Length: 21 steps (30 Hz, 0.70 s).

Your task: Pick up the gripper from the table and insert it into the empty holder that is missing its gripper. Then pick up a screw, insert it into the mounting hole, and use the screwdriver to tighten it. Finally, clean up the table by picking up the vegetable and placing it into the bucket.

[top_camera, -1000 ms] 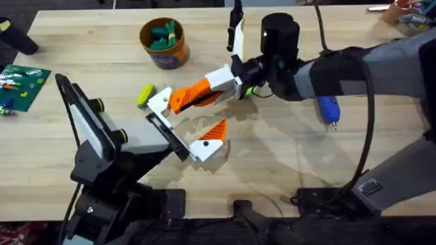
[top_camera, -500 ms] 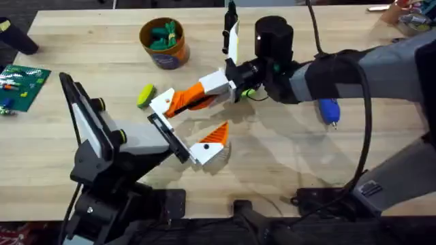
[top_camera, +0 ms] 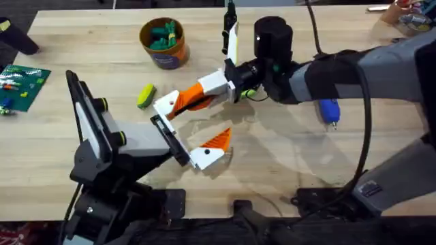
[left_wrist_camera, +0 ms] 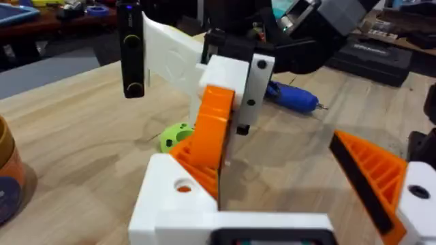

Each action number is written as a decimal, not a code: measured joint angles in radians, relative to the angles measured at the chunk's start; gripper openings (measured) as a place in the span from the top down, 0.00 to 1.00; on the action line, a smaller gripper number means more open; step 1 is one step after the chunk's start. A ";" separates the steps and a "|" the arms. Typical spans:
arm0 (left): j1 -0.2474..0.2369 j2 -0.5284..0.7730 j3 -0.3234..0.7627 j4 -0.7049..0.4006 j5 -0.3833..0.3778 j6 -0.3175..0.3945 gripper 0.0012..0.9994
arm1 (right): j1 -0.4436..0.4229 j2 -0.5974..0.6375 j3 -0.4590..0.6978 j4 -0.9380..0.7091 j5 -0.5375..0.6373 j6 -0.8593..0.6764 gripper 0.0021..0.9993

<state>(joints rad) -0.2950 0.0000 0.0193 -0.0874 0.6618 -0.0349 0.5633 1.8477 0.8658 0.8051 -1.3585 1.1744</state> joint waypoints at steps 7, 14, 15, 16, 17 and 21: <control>0.006 0.000 0.000 -0.001 -0.001 -0.003 0.01 | 0.005 0.000 0.000 0.001 0.017 0.000 0.98; 0.006 0.000 0.000 -0.001 -0.002 -0.004 0.01 | 0.006 0.000 0.000 0.002 0.020 0.000 0.98; 0.006 0.000 0.000 -0.001 -0.002 -0.004 0.01 | 0.006 0.000 0.000 0.002 0.021 0.000 0.98; 0.006 0.000 0.000 -0.002 -0.001 -0.004 0.01 | 0.006 0.000 0.000 0.002 0.021 0.000 0.98; 0.006 0.000 0.000 -0.002 -0.001 -0.004 0.01 | 0.006 0.000 0.000 0.002 0.021 0.000 0.98; 0.006 0.000 0.000 -0.002 -0.001 -0.004 0.01 | 0.006 0.000 0.000 0.002 0.023 0.000 0.98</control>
<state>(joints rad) -0.2890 0.0002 0.0193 -0.0895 0.6608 -0.0391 0.5694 1.8477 0.8658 0.8066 -1.3359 1.1744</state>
